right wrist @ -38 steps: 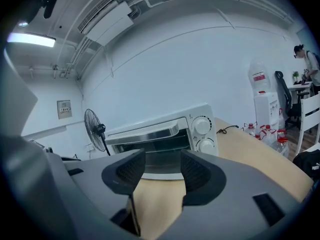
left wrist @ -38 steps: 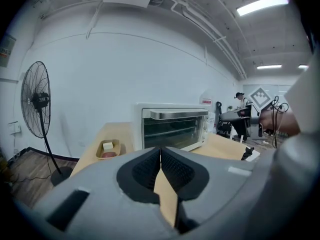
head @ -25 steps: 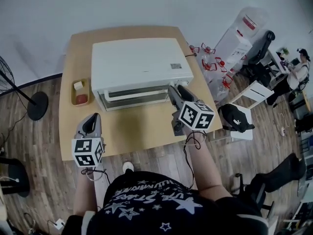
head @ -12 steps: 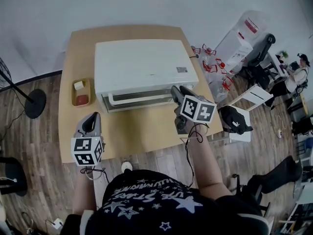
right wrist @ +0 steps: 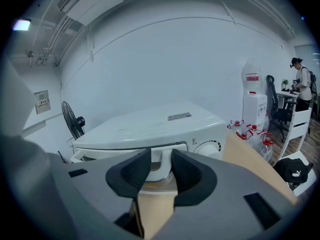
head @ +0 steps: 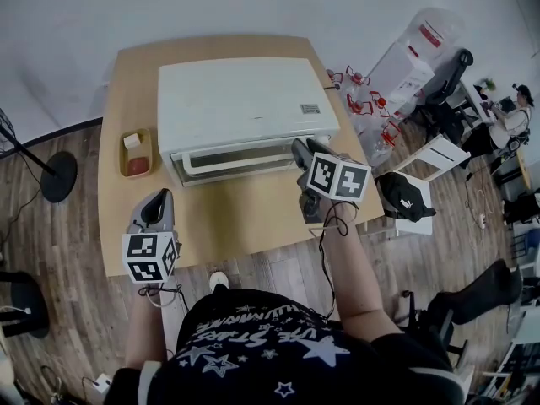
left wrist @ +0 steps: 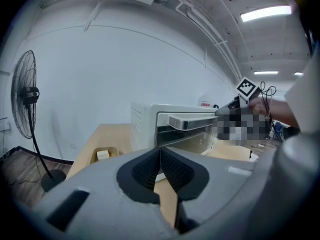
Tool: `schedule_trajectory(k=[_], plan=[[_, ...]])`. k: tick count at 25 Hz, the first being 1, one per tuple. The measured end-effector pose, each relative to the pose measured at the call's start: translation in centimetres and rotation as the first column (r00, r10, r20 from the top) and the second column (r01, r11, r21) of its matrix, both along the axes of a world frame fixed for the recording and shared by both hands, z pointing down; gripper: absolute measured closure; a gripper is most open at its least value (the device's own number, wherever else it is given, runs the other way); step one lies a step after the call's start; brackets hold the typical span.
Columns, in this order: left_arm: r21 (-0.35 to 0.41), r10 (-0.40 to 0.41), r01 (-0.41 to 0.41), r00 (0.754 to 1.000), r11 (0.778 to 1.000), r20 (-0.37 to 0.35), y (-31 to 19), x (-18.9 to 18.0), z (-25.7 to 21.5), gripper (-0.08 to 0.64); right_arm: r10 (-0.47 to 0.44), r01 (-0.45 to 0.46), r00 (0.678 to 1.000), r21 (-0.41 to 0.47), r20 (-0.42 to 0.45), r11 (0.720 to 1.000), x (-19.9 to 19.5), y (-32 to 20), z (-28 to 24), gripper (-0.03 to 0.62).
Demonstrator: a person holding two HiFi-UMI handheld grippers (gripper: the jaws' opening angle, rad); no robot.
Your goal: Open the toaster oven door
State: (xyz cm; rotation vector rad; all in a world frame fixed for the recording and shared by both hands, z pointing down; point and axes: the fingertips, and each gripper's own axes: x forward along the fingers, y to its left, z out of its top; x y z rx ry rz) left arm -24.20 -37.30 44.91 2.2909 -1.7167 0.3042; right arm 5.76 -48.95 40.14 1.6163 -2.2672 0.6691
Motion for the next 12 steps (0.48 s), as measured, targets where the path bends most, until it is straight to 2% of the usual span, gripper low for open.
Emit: schedule_trajectory(k=[4,12], plan=[[-0.004,0.005,-0.005,1.0,1.0,0.006,1.1,0.8,0.0,0.538,-0.016,0.016,1.0,0.013,-0.01,1.0,0.2,1.1,0.0,0.457],[-0.021,0.001,0.0,1.0,1.0,0.02,3.6,2.0,0.7,0.538,-0.035,0.037,0.996,0.021,-0.083,0.999,0.8,4.1,0.9,0.465]])
